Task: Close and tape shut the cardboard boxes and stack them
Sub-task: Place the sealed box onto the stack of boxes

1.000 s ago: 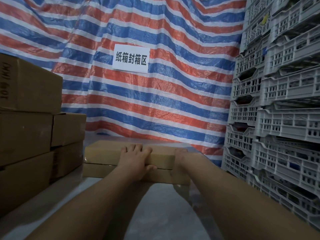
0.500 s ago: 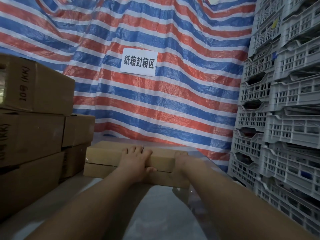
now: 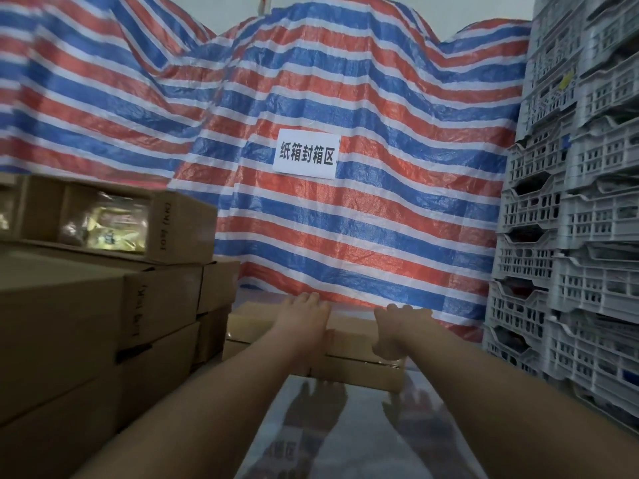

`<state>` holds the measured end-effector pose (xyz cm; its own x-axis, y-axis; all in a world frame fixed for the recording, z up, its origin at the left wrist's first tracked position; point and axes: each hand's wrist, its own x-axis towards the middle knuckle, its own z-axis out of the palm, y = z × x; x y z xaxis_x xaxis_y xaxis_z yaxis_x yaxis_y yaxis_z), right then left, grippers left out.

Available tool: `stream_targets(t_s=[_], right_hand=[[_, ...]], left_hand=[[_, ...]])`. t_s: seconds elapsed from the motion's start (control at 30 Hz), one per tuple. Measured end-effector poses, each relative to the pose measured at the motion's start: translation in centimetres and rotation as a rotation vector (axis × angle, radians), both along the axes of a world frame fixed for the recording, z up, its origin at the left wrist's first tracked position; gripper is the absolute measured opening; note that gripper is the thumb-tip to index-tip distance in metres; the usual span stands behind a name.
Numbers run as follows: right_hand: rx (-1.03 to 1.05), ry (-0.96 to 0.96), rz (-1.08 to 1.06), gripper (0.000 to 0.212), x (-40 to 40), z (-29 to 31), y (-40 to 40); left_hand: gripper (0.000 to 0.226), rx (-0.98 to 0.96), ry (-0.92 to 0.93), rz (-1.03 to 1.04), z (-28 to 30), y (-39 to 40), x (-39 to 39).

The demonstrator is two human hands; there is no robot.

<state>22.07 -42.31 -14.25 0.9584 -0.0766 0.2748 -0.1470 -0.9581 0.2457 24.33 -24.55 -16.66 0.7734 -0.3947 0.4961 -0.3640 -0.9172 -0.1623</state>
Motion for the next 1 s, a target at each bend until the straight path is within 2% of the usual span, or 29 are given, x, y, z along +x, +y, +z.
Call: stream_targets(t_s=[0.23,0.4,0.47,0.57,0.63,0.67,0.77,0.9,1.0], right_hand=[[0.018,0.073,0.077,0.044,-9.2,3.7,5.7],[0.018,0.013,0.177,0.016,-15.0,4.8,8.9],[0.029,-0.038,0.241,0.021,-17.1,4.8,10.2],[0.048,-0.066,0.364,0.033,-19.7,4.1,11.9],[0.037,-0.048,0.426,0.033,-20.7,3.5,12.9],[0.013,-0.041,0.436,0.03,-21.0,3.4,13.3],[-0.012,-0.059,0.463,0.028,-21.8,3.4,14.7],[0.065,-0.142,0.609,0.033,-22.3,5.0,19.2],[0.142,-0.275,0.779,0.027,-21.8,7.2,25.3]], left_hand=[[0.03,-0.089,-0.088,-0.14,3.3,3.8,-11.3],[0.024,-0.101,-0.085,-0.152,5.0,7.5,-19.7],[0.015,-0.127,-0.123,-0.186,5.3,9.4,-22.8],[0.015,-0.1,-0.134,-0.151,5.2,12.6,-26.6],[0.007,-0.026,-0.148,-0.091,5.3,14.8,-28.3],[0.011,-0.003,-0.158,-0.073,5.4,15.9,-28.9],[0.003,-0.022,-0.196,-0.071,6.1,19.5,-30.4],[0.023,-0.13,-0.339,-0.03,7.5,26.0,-31.0],[0.021,-0.217,-0.436,0.065,9.0,32.3,-29.9]])
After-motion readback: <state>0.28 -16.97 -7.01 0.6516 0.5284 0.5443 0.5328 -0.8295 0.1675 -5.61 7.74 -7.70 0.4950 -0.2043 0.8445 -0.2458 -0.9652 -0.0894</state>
